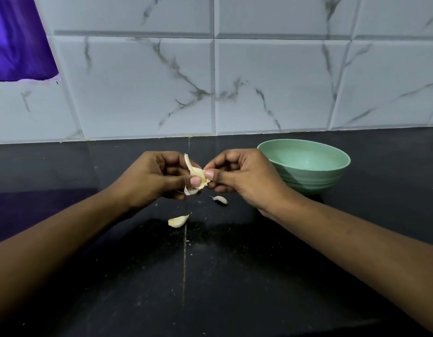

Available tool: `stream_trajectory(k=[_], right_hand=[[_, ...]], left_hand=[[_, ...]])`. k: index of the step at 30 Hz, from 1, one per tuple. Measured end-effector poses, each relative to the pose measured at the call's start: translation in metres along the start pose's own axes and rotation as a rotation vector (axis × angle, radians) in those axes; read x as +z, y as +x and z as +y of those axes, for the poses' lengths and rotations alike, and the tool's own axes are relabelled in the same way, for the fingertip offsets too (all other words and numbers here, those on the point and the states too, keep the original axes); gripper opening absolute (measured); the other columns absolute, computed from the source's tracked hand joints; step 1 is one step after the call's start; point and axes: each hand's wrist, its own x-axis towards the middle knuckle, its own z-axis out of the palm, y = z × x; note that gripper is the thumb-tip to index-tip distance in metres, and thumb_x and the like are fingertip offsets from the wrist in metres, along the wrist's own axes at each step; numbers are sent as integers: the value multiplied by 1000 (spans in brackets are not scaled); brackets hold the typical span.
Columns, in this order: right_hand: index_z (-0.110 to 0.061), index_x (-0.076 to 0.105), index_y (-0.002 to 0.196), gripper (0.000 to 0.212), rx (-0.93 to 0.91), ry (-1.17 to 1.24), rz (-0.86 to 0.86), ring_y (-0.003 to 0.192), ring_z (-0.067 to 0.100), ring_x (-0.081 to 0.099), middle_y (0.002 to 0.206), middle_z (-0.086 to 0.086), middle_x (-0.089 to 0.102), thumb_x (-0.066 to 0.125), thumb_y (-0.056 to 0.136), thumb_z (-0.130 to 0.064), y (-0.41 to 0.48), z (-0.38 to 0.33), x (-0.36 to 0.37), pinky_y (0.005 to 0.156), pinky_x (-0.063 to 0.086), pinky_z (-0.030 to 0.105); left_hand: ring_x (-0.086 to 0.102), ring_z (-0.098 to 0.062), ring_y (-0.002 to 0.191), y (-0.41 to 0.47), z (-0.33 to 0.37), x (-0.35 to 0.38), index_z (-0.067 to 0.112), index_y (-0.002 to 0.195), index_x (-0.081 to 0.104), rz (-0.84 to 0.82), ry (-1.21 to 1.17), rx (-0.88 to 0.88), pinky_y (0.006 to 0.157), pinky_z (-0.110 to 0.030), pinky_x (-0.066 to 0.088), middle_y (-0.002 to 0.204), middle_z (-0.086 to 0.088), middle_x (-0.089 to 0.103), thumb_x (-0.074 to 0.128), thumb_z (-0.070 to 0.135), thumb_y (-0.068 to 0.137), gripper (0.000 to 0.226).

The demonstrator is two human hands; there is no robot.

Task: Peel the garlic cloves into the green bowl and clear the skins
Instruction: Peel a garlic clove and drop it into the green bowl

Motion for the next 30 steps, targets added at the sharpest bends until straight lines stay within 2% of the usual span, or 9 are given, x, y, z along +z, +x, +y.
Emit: stream_trajectory(k=[8,14,19,23,27,30], right_hand=[[-3,66,77,9,22,148,88,53,5,63,58,1,65,67,81,5,-2,-1,3,56,53,17],[-5,63,79,11,228,217,16,51,9,62,64,6,64,63,83,5,-3,-4,0,53,55,23],[-7,58,91,19,289,285,-63,54,11,61,68,6,63,57,84,11,-2,-7,-3,52,57,25],[-7,54,96,24,325,312,-116,60,10,58,73,7,59,56,84,13,-1,-6,-5,57,58,27],[-9,56,88,17,353,281,-108,62,11,61,74,7,60,57,85,8,1,-3,-6,58,58,27],[-9,57,89,4,341,263,-86,57,11,63,73,6,60,61,89,-10,1,-3,-5,55,57,25]], left_hand=[[67,-7,66,0,-1,6,9,90,69,76,-74,57,56,-19,53,75,-1,74,71,12,62,28],[67,-8,68,-1,-4,6,10,91,70,4,-63,22,60,-20,55,78,-3,73,70,8,64,27],[67,-9,69,-2,-4,5,10,91,70,-10,-70,16,60,-20,54,79,-5,73,70,7,64,28],[69,-11,74,-2,-2,1,17,85,74,-7,-70,12,62,-22,56,87,-8,74,71,9,64,23],[68,-8,70,0,-2,-1,14,90,71,3,-38,-8,62,-21,57,80,-2,74,70,7,68,23],[68,-8,69,1,-3,0,13,92,70,21,-1,-21,62,-22,57,79,-1,74,70,3,73,22]])
